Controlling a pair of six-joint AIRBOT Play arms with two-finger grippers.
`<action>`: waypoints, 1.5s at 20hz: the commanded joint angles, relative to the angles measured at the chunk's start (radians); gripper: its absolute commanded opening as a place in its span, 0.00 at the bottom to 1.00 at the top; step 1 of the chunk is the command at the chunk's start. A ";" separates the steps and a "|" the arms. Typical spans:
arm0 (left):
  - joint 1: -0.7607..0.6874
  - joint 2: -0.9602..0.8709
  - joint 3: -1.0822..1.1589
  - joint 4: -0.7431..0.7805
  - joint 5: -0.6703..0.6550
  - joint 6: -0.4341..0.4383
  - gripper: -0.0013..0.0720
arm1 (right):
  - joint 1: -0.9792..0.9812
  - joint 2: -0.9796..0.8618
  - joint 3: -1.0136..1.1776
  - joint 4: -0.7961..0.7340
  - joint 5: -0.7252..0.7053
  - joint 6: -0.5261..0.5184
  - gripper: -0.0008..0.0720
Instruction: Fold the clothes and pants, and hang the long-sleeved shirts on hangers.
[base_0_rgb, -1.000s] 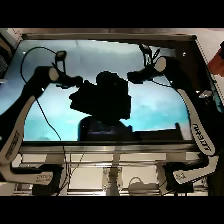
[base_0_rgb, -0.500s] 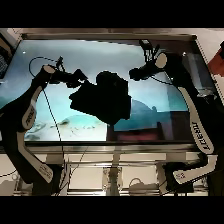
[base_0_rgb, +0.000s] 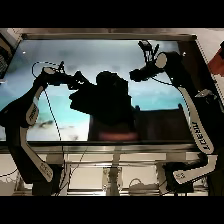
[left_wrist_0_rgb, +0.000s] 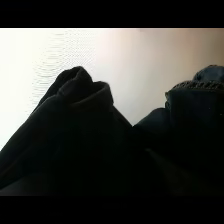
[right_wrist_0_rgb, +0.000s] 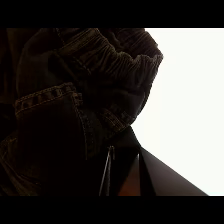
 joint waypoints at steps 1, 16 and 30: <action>0.026 0.003 0.002 -0.003 -0.087 -0.003 0.71 | 0.000 0.000 0.001 0.000 0.003 0.000 0.31; -0.060 -0.024 0.002 0.020 0.062 -0.002 0.26 | 0.000 0.000 0.001 0.001 -0.006 0.001 0.31; 0.201 0.498 0.001 0.634 -0.285 -0.005 0.07 | 0.063 -0.254 0.419 0.147 0.239 0.013 0.68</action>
